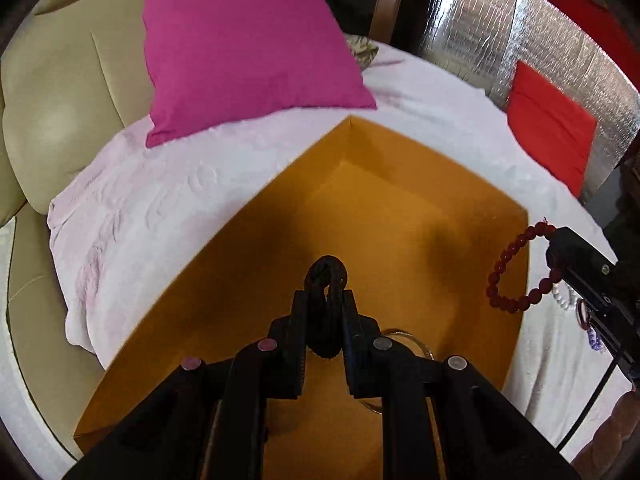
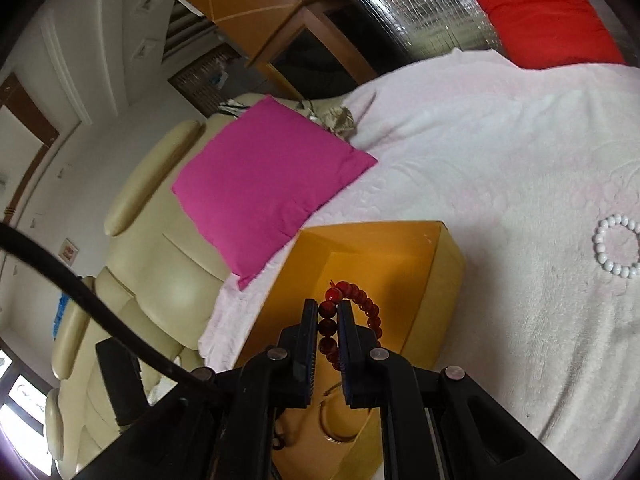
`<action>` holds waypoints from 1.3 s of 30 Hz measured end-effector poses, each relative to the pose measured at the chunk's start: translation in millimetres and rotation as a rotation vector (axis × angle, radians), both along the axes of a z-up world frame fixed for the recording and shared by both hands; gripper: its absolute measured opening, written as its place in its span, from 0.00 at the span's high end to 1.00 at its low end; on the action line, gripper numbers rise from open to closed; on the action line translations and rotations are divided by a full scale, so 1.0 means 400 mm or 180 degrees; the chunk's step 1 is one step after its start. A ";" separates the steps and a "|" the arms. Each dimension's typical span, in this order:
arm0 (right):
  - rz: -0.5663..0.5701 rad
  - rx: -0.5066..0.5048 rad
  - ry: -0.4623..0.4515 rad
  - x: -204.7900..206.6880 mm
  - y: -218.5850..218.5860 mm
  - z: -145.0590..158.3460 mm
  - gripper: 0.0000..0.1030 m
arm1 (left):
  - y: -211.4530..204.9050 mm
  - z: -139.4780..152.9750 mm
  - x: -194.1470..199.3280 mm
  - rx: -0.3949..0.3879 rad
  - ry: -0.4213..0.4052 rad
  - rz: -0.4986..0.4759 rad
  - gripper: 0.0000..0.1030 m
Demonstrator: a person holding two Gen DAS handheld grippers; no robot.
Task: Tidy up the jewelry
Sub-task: 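Carry the black hair tie and red bead bracelet over the orange box, then open both tools to drop the hair tie and red bracelet into the box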
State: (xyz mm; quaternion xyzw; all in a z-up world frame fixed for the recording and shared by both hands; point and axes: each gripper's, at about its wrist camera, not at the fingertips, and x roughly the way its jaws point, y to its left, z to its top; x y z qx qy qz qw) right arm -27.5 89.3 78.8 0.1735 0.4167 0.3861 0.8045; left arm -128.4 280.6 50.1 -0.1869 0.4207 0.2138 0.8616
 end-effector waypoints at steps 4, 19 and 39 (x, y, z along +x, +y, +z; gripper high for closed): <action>-0.0008 -0.0091 0.0051 0.021 0.020 -0.026 0.90 | -0.006 -0.009 0.015 0.0024 0.0079 -0.0026 0.83; -0.0114 -0.0117 0.0058 0.038 0.009 -0.034 0.86 | 0.002 -0.012 0.035 0.0261 0.0243 0.0068 0.60; -0.0681 -0.0273 0.0209 0.072 -0.329 -0.024 0.79 | -0.211 0.103 0.081 0.1139 -0.0285 -0.0092 0.30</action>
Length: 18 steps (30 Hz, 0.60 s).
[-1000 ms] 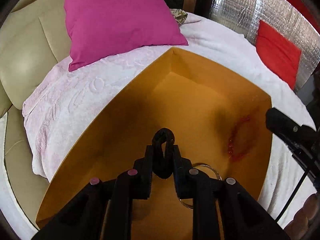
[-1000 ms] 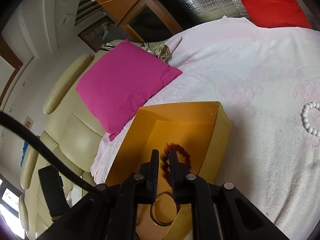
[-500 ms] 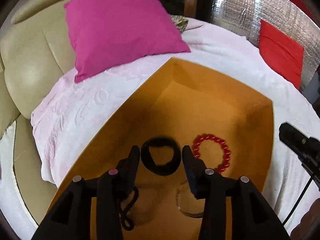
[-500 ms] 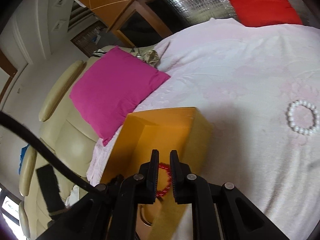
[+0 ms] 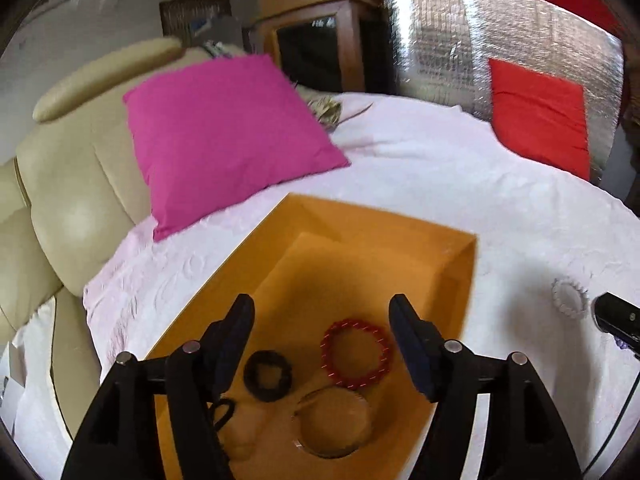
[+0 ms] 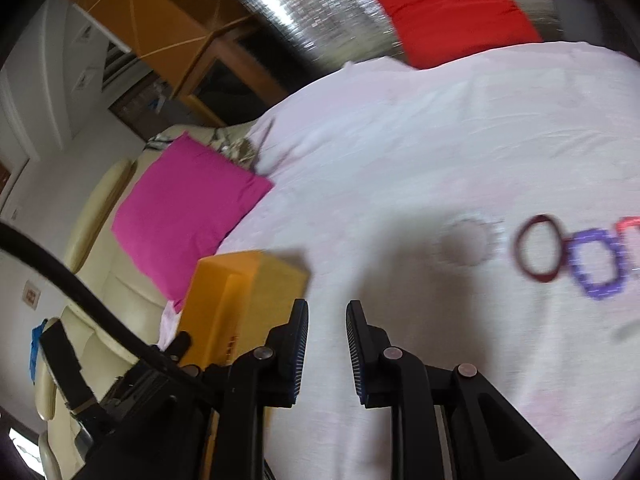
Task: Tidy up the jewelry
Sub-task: 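Open both tools to drop the hair tie and red bracelet into the box, then move both tools back over the remaining row of bracelets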
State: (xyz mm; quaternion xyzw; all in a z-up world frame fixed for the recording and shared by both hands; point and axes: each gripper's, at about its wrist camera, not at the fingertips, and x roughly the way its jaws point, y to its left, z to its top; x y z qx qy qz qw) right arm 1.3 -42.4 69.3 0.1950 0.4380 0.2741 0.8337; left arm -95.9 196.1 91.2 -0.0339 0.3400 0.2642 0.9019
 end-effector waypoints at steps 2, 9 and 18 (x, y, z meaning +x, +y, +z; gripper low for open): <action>-0.0096 -0.0009 0.0016 0.005 -0.058 -0.001 0.79 | -0.031 0.008 0.006 0.0087 -0.0054 -0.0065 0.28; -0.0485 -0.0036 0.0096 0.026 -0.265 -0.009 0.79 | -0.157 0.015 0.044 0.0273 -0.0106 -0.0391 0.27; -0.0781 -0.0033 0.0329 0.052 -0.432 -0.041 0.79 | -0.311 -0.015 0.098 0.0292 0.0035 -0.0783 0.27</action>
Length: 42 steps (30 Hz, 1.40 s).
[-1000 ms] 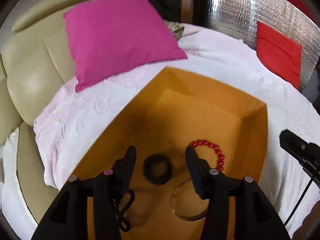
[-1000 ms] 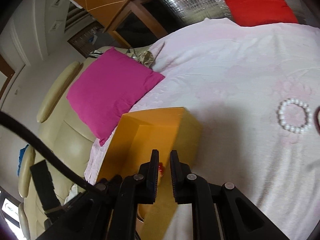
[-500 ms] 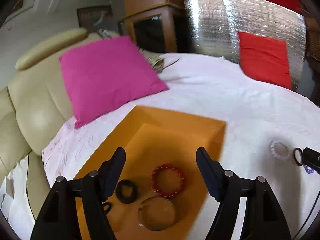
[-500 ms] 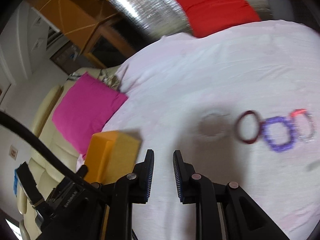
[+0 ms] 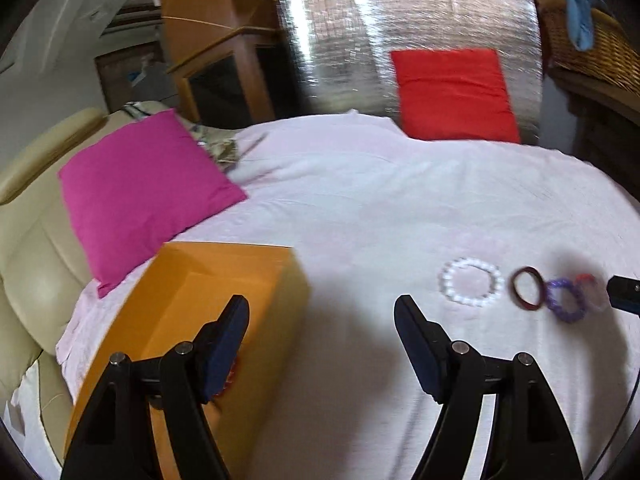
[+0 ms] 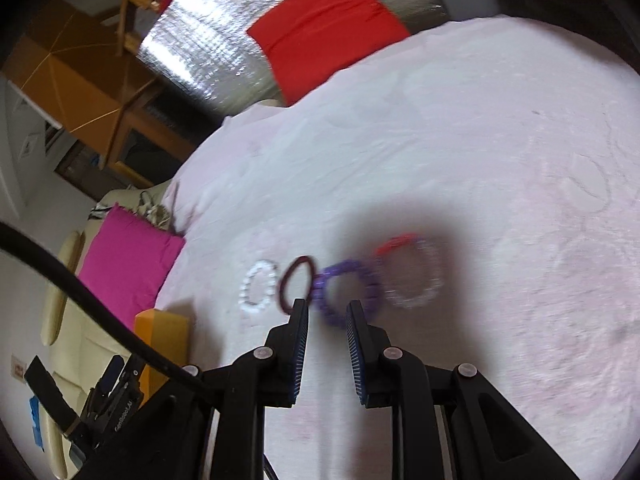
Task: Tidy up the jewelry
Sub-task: 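Move both tools back over the remaining row of bracelets, then grasp the pink-and-clear bead bracelet with the right tool while the left tool grasps the dark red hair tie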
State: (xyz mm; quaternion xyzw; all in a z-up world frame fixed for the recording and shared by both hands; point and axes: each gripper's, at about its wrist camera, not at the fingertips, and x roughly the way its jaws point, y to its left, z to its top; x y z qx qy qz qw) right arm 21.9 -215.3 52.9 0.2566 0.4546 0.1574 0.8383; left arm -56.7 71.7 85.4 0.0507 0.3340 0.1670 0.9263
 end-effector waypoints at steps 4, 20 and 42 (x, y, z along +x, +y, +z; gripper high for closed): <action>-0.0104 -0.0039 0.0086 0.005 -0.052 -0.022 0.79 | -0.055 -0.020 0.018 -0.0023 0.0089 -0.0130 0.26; -0.0514 -0.0288 0.0348 0.048 -0.153 -0.050 0.79 | -0.181 -0.110 0.121 -0.0243 0.0498 -0.0488 0.27; -0.0533 -0.1137 0.0172 0.091 -0.073 -0.065 0.91 | -0.224 -0.110 0.161 -0.0785 0.0492 -0.1433 0.51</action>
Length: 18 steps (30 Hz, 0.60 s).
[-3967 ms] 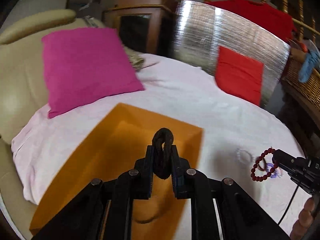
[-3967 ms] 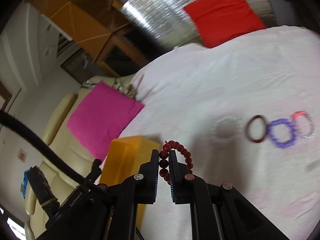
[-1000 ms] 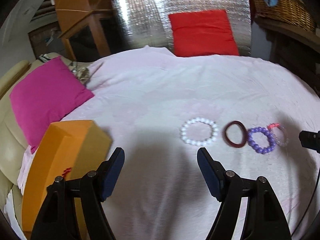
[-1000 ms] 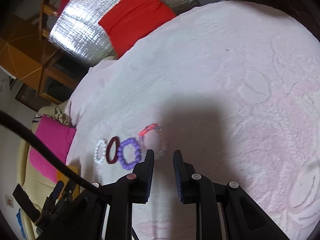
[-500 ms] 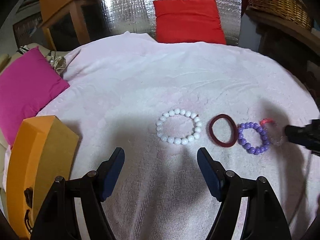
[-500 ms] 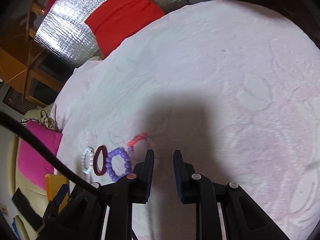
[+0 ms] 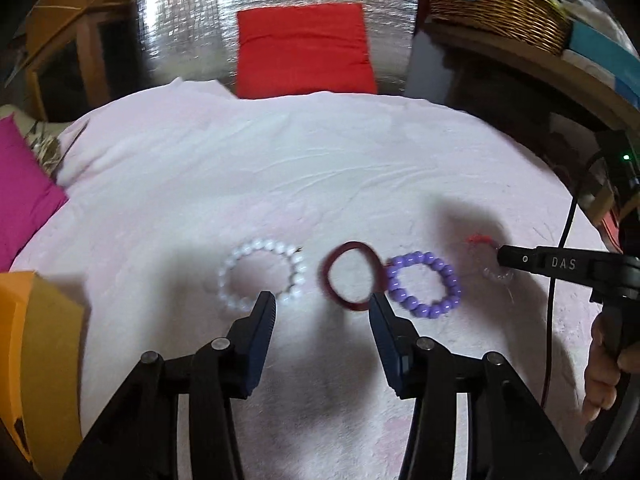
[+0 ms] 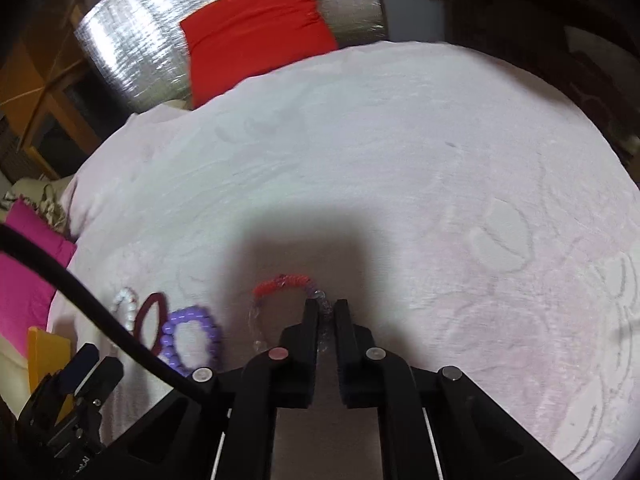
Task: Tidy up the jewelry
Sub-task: 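Grasp the pink-and-clear bead bracelet with the right tool while the left tool grasps the dark red hair tie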
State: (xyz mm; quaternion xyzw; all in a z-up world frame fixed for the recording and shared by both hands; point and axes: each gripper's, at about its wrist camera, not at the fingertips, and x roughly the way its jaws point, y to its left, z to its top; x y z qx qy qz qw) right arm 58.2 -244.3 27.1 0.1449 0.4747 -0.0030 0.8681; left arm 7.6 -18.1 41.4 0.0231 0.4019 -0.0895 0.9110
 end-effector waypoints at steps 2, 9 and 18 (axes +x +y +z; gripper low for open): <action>-0.0104 0.0056 0.0070 -0.002 -0.034 -0.008 0.91 | -0.003 -0.004 0.007 -0.0093 -0.0004 -0.0096 0.51; -0.0166 0.0262 0.0150 -0.004 -0.080 -0.021 0.90 | -0.051 -0.039 0.034 0.0002 0.0065 -0.0417 0.51; -0.0211 0.0374 0.0188 0.006 -0.096 -0.026 0.90 | -0.048 -0.062 0.083 0.0102 0.0129 -0.0571 0.51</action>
